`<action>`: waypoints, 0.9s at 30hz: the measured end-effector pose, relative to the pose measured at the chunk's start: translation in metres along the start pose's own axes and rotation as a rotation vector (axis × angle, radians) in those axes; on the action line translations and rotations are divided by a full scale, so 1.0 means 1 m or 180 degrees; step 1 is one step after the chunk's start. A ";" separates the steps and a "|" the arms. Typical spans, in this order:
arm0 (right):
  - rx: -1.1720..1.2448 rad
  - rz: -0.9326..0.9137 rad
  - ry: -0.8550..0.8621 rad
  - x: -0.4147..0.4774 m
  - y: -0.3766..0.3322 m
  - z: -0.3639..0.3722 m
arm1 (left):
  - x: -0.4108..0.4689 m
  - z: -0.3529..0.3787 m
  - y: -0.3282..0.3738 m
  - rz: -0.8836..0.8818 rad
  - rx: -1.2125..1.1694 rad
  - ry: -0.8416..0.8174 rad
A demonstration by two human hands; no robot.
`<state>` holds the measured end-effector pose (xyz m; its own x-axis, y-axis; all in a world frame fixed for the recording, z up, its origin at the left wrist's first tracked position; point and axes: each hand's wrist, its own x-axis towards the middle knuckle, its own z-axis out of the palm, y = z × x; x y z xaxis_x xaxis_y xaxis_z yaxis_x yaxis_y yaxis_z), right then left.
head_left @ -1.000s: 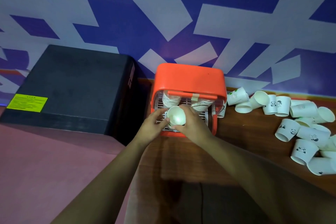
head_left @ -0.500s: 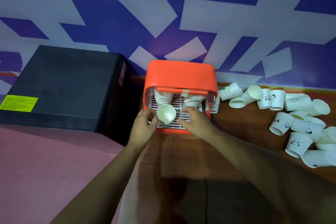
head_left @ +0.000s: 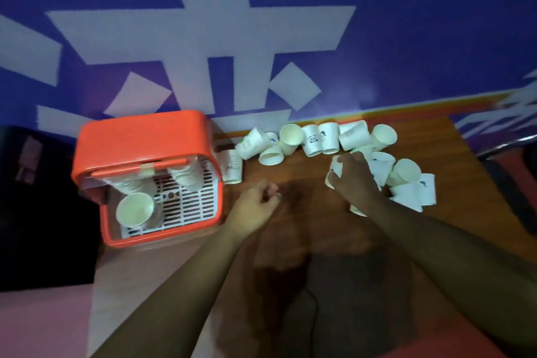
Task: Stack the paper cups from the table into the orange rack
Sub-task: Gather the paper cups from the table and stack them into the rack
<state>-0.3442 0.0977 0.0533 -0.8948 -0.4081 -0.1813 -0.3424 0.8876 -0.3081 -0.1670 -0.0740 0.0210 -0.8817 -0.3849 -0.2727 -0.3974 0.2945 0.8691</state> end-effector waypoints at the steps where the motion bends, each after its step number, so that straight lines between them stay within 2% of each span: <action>1: -0.0039 0.0080 0.0075 0.006 0.016 -0.003 | 0.013 0.019 0.010 -0.0006 0.0087 -0.0046; 6: -0.0194 0.0307 0.0205 0.034 0.081 -0.011 | 0.078 0.091 0.051 0.0175 0.0499 -0.0127; 10: 0.0157 0.0677 0.0070 0.059 0.119 -0.011 | 0.129 0.138 0.078 0.0483 0.0958 -0.0382; 15: 0.0845 0.0663 -0.0196 0.076 0.140 -0.005 | 0.165 0.181 0.072 -0.0210 0.1279 -0.0433; 19: 0.1420 0.0467 -0.0243 0.077 0.145 -0.010 | 0.173 0.191 0.057 -0.0452 0.1028 -0.0303; 23: 0.1270 -0.0175 -0.0092 0.076 0.146 -0.023 | 0.175 0.192 0.051 -0.0637 0.0689 -0.0113; 27: 0.1298 -0.0264 -0.0041 0.075 0.143 -0.041 | 0.163 0.177 0.057 -0.0655 0.0363 0.0148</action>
<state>-0.4718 0.2033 0.0343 -0.8644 -0.4795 -0.1512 -0.2692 0.6954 -0.6663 -0.3783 0.0345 -0.0467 -0.7676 -0.4860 -0.4178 -0.5960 0.3015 0.7443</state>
